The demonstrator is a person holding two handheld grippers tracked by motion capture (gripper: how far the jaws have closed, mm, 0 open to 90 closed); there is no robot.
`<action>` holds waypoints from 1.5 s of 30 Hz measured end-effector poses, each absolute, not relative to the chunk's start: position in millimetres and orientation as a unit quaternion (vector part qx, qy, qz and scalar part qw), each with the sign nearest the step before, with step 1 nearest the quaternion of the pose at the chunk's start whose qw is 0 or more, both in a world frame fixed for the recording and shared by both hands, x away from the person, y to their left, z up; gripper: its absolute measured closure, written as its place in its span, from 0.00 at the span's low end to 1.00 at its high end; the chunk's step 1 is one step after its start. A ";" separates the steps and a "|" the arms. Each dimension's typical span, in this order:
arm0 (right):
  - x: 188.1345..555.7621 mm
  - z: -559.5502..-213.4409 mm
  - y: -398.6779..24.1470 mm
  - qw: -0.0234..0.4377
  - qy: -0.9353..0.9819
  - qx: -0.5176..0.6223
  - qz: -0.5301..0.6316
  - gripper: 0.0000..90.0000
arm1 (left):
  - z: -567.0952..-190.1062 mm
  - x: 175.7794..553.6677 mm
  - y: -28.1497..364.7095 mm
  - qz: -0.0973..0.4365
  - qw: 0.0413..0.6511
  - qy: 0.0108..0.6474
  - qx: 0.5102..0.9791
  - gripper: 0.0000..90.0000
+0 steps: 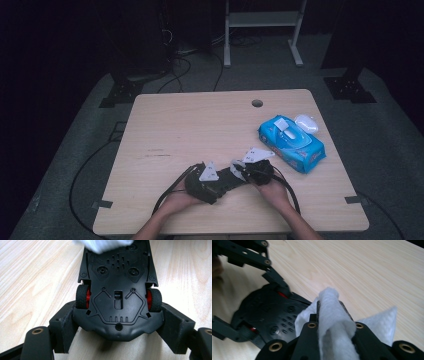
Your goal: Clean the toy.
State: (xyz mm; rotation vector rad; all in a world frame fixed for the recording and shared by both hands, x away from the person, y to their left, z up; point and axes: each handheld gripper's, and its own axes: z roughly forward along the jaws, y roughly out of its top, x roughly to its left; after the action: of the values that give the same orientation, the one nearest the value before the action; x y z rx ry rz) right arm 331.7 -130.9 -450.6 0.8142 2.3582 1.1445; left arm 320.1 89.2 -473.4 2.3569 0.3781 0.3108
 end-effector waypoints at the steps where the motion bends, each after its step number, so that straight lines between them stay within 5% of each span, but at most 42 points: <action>1: 333.4 -450.2 -136.1 0.202 0.840 0.296 0.408 0.93 | -473.2 320.6 89.4 0.119 0.359 0.147 0.914 0.26; 18: 304.2 -450.4 -171.3 0.191 0.853 0.295 0.386 0.93 | -473.5 321.5 88.7 0.118 0.359 0.147 0.914 0.26; 29: 327.8 -449.0 -123.8 0.201 0.853 0.270 0.398 0.93 | -473.7 321.0 87.4 0.119 0.361 0.146 0.913 0.26; 35: 330.9 -449.7 -167.7 0.206 0.833 0.328 0.395 0.93 | -474.3 321.2 88.3 0.115 0.364 0.150 0.912 0.26; 45: 299.8 -451.1 -176.0 0.195 0.852 0.296 0.384 0.93 | -474.0 322.0 88.2 0.114 0.362 0.151 0.913 0.26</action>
State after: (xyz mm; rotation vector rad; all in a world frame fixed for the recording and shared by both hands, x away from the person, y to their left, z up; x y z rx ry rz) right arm 299.8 -176.0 -451.1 0.8304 2.3890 1.0762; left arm 322.0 88.2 -474.0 2.3506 0.3884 0.2944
